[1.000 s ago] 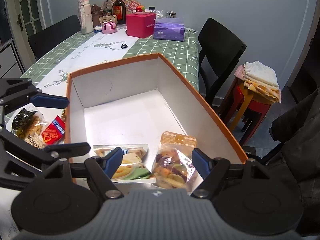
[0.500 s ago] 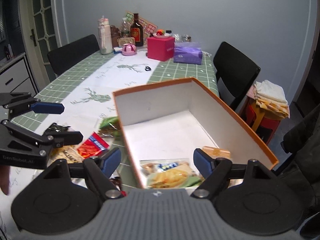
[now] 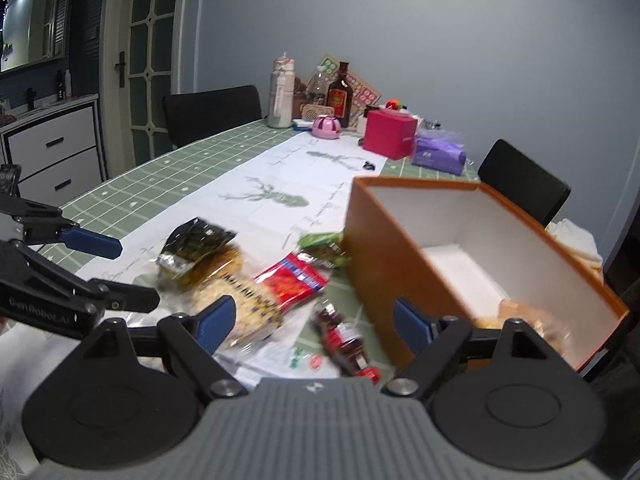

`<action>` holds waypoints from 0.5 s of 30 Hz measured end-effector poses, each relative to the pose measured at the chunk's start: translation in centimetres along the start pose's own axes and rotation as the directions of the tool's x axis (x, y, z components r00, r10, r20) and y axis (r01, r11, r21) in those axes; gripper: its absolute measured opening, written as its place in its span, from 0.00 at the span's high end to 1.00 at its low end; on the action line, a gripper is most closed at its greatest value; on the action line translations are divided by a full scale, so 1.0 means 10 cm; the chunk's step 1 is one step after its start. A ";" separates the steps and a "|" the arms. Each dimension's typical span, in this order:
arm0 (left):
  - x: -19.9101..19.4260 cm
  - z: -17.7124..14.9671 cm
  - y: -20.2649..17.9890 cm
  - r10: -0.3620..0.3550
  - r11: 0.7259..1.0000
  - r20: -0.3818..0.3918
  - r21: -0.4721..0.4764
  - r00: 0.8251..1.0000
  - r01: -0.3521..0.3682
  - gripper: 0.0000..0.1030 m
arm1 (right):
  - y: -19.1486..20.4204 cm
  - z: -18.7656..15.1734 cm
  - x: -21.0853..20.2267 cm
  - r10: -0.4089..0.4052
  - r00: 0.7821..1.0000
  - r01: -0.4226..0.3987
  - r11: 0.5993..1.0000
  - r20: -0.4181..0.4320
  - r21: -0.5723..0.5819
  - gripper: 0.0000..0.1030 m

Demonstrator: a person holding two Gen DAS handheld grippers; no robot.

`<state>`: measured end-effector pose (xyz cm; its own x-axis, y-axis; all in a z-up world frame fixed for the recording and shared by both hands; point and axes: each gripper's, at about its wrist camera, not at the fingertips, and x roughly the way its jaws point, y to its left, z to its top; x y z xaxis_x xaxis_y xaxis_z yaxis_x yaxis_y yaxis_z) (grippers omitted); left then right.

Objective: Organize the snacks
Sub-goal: 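Move both open tools back toward the remaining snacks on the table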

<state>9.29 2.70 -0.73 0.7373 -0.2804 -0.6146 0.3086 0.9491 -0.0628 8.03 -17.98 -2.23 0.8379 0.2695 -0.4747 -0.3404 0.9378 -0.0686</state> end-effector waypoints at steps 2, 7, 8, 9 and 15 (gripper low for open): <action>-0.06 -0.13 0.07 0.001 1.000 0.012 -0.017 1.000 -0.001 0.12 | 0.06 -0.12 0.01 0.021 1.000 -0.020 0.999 -0.007 0.033 0.19; -0.11 -0.34 0.13 0.005 0.999 0.010 0.048 1.000 -0.006 0.12 | 0.17 -0.43 0.02 0.065 0.997 -0.059 0.989 -0.039 0.136 0.19; -0.11 -0.40 0.13 -0.002 0.997 0.007 0.072 1.000 0.001 0.13 | 0.18 -0.47 0.03 0.070 0.996 -0.062 0.988 -0.050 0.142 0.18; -0.10 -0.43 0.13 -0.011 0.996 0.005 0.093 1.000 0.010 0.14 | 0.21 -0.51 0.05 0.073 0.995 -0.064 0.988 -0.063 0.139 0.19; 0.00 -0.50 0.05 -0.119 0.964 -0.002 0.241 0.993 0.116 0.14 | 0.27 -0.56 0.08 0.066 0.994 -0.056 0.992 -0.090 0.113 0.19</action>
<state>6.43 3.89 -4.67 0.6939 -0.3912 -0.6045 0.5280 0.8473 0.0577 5.42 -16.46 -7.76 0.7720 0.3101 -0.5549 -0.3359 0.9401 0.0580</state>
